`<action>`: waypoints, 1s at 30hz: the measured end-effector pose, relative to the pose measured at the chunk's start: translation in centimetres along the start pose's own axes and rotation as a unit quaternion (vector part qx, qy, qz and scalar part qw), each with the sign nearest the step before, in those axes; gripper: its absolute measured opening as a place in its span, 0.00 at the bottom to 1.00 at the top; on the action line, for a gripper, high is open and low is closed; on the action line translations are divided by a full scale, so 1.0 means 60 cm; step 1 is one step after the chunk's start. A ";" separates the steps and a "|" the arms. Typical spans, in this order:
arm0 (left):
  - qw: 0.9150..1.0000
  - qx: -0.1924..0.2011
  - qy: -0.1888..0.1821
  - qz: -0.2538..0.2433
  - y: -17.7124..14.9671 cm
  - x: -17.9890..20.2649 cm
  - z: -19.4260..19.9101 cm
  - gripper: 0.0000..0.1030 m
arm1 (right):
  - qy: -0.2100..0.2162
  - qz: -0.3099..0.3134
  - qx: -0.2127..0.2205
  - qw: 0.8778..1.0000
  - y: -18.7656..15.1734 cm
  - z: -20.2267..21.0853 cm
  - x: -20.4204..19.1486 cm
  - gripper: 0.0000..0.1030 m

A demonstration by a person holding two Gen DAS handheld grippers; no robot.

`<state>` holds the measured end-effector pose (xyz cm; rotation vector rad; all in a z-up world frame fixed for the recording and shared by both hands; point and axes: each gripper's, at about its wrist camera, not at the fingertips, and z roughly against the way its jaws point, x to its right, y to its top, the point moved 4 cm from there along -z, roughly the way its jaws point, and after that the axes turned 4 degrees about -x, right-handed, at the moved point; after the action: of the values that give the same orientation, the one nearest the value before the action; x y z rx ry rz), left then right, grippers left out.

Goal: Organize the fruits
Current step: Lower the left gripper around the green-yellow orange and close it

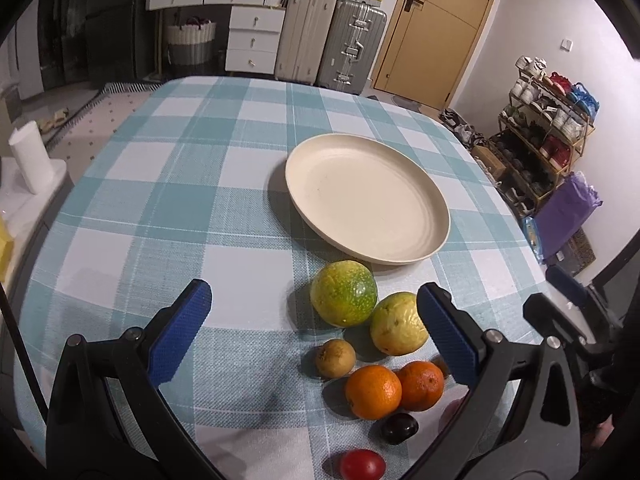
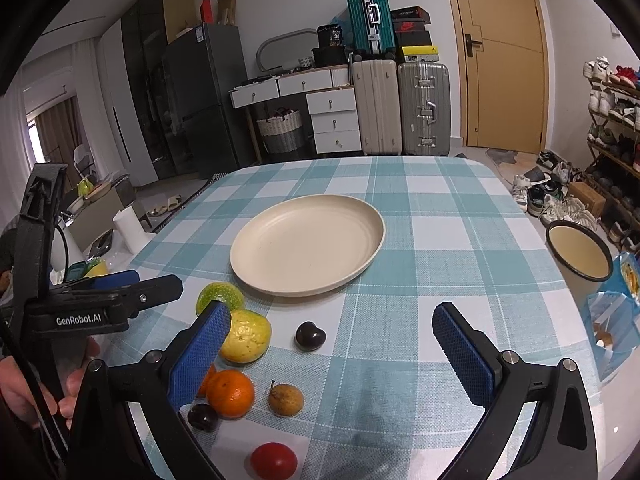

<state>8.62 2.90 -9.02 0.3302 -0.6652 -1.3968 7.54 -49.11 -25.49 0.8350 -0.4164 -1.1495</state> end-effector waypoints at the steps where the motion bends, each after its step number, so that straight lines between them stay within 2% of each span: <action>1: 1.000 -0.003 -0.002 0.002 0.001 -0.002 -0.002 0.99 | 0.002 -0.001 -0.001 1.000 0.000 -0.002 0.000 1.00; 12: 0.996 -0.056 -0.059 0.034 0.018 -0.020 -0.067 0.98 | 0.028 0.000 -0.010 1.000 -0.001 -0.031 -0.006 1.00; 19: 0.992 -0.079 -0.088 0.038 0.021 -0.018 -0.101 0.90 | 0.045 0.002 -0.010 0.999 0.003 -0.042 -0.012 1.00; 21: 0.991 -0.088 -0.095 0.043 0.024 -0.019 -0.111 0.78 | 0.047 0.003 -0.012 0.999 0.003 -0.047 -0.013 1.00; 24: 0.988 -0.101 -0.105 0.044 0.026 -0.021 -0.125 0.65 | 0.049 0.002 -0.016 0.999 0.002 -0.052 -0.012 1.00; 30: 0.980 -0.126 -0.143 0.054 0.024 -0.015 -0.146 0.52 | 0.054 0.001 -0.020 0.998 0.002 -0.060 -0.010 1.00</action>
<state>15.08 2.56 -15.19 -0.1094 -0.7191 -1.4172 9.83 -47.22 -27.63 0.8570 -0.3041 -1.1032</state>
